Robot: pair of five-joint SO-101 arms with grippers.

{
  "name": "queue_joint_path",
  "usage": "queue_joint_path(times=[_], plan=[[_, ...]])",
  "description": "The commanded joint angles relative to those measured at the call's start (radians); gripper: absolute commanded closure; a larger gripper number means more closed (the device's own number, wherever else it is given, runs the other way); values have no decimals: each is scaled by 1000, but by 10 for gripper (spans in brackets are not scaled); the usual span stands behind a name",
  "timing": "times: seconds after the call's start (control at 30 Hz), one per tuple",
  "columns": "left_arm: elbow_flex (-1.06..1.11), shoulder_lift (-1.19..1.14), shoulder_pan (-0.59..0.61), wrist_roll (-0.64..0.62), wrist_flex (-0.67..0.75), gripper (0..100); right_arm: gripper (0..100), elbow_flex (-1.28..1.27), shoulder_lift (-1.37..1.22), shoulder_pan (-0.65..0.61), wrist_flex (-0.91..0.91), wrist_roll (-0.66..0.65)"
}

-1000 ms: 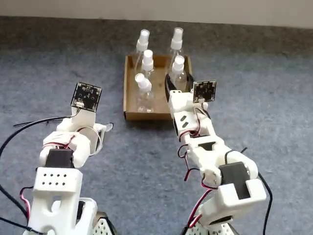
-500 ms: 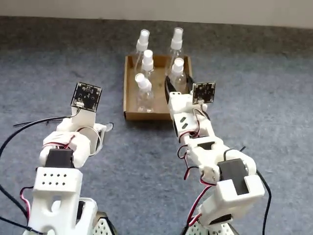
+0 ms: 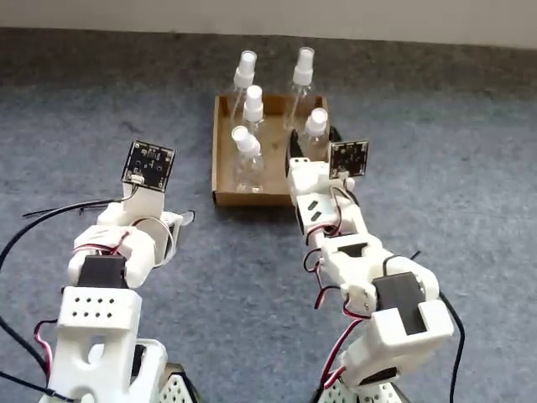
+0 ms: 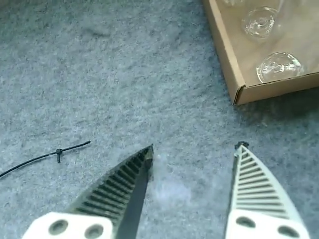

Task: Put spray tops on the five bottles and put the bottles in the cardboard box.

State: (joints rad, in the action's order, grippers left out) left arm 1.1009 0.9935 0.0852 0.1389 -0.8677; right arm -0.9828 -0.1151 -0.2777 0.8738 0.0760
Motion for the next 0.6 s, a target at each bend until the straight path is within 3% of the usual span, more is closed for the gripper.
queue_joint_path(times=[0.0, 0.57], plan=[[12, 8, -47, -3, 18, 755, 796, 71, 19, -12, -33, -11], [21, 13, -68, -3, 20, 755, 796, 143, 30, -5, -140, -11]])
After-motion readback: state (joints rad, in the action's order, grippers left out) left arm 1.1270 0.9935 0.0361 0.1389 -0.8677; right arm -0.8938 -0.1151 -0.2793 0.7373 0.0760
